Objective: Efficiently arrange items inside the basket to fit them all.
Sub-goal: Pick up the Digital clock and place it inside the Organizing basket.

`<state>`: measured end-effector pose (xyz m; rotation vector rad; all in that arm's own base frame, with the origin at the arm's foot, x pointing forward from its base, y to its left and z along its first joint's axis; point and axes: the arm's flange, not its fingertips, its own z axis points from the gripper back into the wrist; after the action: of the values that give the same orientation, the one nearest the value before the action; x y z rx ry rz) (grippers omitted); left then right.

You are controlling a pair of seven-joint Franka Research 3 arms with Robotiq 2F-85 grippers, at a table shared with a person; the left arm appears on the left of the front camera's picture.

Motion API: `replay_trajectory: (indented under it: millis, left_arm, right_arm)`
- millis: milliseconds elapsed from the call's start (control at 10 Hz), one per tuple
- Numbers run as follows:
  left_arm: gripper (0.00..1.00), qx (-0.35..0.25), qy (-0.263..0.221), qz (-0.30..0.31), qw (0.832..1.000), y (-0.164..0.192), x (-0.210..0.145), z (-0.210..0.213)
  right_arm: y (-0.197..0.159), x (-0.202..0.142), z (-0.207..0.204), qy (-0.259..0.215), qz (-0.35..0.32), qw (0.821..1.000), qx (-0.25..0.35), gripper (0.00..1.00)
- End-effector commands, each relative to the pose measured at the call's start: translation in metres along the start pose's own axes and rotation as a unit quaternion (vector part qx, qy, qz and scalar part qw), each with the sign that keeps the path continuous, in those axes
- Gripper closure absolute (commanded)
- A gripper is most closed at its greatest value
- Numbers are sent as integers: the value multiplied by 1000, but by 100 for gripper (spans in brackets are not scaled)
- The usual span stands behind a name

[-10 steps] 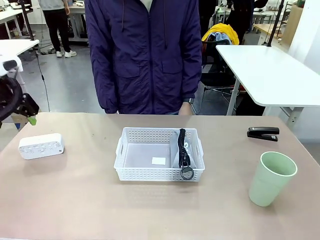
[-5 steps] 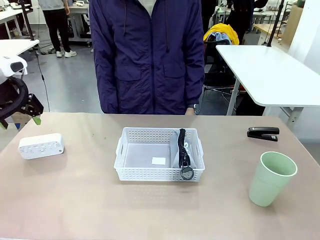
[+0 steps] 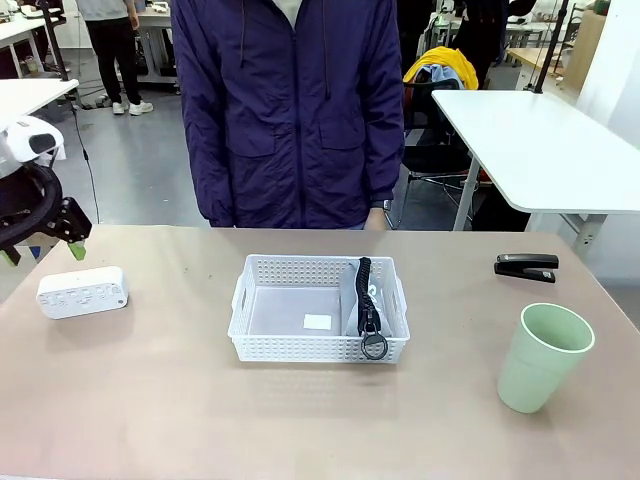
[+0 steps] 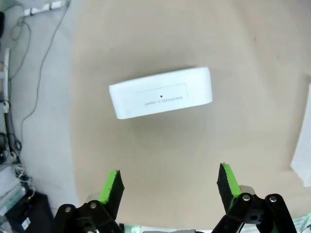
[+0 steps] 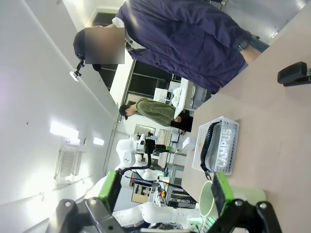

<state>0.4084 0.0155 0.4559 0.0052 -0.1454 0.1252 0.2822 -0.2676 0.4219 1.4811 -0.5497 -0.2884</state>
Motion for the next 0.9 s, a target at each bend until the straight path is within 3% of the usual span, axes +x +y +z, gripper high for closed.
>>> replay_trajectory:
  millis: [0,200,400,500,600,700,800]
  left_arm:
    - [0,8,22,-68,997,10,11,-3]
    - [0,28,5,-219,975,17,18,-7]
    - [0,7,-27,-397,918,22,24,-7]
    - [0,1,-12,-451,892,21,28,-10]
    - [0,-11,6,-561,828,21,30,-11]
    - [0,-42,31,-618,785,24,34,-9]
    - [0,-52,48,-640,765,27,39,-10]
  right_arm:
    - [1,1,-1,-2,12,1000,8,0]
    - [1,1,-1,-2,12,1000,8,0]
    - [1,1,-1,-2,12,1000,8,0]
    - [1,1,-1,-2,12,1000,8,0]
    - [1,1,-1,-2,12,1000,8,0]
    - [1,1,-1,-2,12,1000,8,0]
    - [1,1,-1,-2,12,1000,8,0]
